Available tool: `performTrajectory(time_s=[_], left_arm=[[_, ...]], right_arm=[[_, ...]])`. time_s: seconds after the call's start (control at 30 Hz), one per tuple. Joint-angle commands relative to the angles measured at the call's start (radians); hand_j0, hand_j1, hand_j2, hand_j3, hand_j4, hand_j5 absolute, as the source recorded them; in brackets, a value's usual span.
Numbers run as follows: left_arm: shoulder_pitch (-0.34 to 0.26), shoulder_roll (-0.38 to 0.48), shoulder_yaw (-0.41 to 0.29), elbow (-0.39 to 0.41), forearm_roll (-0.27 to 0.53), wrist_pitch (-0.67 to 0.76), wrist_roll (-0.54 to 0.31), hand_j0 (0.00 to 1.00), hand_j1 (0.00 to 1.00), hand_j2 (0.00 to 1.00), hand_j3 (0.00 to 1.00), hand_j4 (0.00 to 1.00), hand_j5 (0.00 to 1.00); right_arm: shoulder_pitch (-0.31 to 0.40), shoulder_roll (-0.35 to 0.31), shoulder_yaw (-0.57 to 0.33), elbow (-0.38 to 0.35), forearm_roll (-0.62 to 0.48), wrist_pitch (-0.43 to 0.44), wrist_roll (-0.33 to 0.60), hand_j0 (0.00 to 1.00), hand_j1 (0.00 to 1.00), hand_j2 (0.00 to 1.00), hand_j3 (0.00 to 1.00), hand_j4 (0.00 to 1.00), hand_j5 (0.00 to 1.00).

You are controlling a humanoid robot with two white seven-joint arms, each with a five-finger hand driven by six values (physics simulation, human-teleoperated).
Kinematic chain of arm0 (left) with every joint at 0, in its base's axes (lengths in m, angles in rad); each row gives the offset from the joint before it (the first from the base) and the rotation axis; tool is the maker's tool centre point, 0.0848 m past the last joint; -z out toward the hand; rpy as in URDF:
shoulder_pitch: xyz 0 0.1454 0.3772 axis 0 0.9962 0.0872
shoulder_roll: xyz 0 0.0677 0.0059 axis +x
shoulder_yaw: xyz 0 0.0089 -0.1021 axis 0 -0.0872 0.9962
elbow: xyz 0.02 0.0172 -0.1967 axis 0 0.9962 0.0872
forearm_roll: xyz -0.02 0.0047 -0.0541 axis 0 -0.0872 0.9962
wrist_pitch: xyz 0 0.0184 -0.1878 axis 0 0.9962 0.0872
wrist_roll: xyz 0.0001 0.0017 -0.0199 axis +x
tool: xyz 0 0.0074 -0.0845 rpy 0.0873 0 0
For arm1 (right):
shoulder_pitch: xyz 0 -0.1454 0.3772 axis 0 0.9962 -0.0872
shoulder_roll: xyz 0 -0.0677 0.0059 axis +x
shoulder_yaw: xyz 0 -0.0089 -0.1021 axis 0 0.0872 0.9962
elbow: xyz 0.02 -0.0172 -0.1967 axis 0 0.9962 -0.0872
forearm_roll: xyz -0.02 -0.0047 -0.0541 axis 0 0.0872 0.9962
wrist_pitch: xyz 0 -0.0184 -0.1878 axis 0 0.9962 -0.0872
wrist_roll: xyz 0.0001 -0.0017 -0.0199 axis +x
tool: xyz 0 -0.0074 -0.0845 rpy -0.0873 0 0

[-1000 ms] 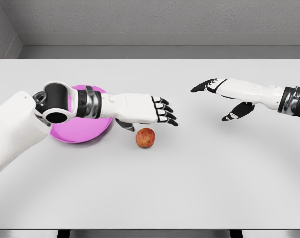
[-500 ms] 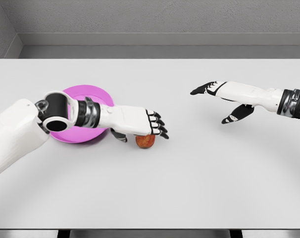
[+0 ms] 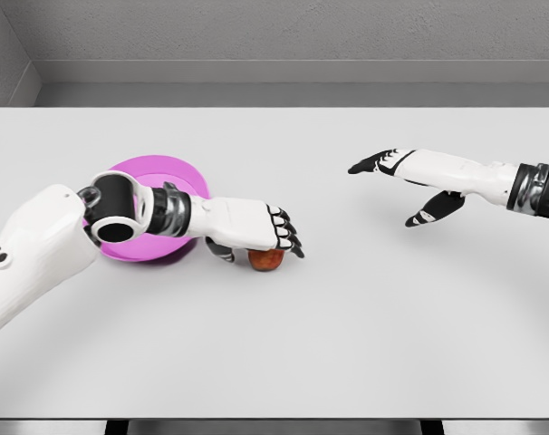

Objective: Put the apple on the plate with both arms

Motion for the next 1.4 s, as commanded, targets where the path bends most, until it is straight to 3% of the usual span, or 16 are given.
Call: performTrajectory(time_s=[0.0, 0.3, 0.43, 0.8, 0.93, 1.0, 1.37], left_arm=[[0.0, -0.005, 0.001, 0.005, 0.002, 0.002, 0.0, 0.89, 0.89, 0.89, 0.89, 0.89, 0.89], [0.0, -0.005, -0.001, 0.005, 0.0, 0.002, 0.0, 0.87, 0.87, 0.87, 0.87, 0.87, 0.87], [0.002, -0.005, -0.001, 0.005, 0.0, 0.002, 0.0, 0.8, 0.8, 0.8, 0.8, 0.8, 0.8], [0.002, -0.006, -0.015, 0.003, -0.008, 0.002, 0.0, 0.79, 0.79, 0.79, 0.79, 0.79, 0.79], [0.002, -0.006, -0.016, 0.0, -0.008, 0.002, 0.0, 0.66, 0.66, 0.66, 0.66, 0.66, 0.66], [0.002, -0.006, -0.016, -0.002, -0.008, 0.002, 0.0, 0.54, 0.54, 0.54, 0.54, 0.54, 0.54], [-0.011, -0.005, -0.016, -0.008, 0.005, 0.002, 0.0, 0.44, 0.44, 0.44, 0.44, 0.44, 0.44]], right_arm=[[0.0, -0.002, 0.0, 0.0, -0.007, 0.003, 0.0, 1.0, 1.0, 1.0, 1.0, 1.0, 1.0], [0.005, -0.002, 0.0, 0.0, -0.007, 0.003, 0.0, 1.0, 1.0, 1.0, 1.0, 1.0, 1.0], [0.005, -0.002, 0.0, 0.0, -0.007, 0.003, 0.0, 1.0, 1.0, 1.0, 1.0, 1.0, 1.0], [0.005, -0.002, 0.0, 0.0, -0.009, 0.003, 0.0, 1.0, 1.0, 1.0, 1.0, 1.0, 1.0], [0.005, -0.002, 0.0, 0.001, -0.009, 0.003, 0.0, 1.0, 1.0, 1.0, 1.0, 1.0, 1.0], [0.005, -0.002, 0.0, 0.006, -0.009, 0.003, 0.0, 1.0, 1.0, 1.0, 1.0, 1.0, 1.0], [0.005, -0.004, 0.0, 0.006, -0.009, 0.003, 0.0, 1.0, 1.0, 1.0, 1.0, 1.0, 1.0]])
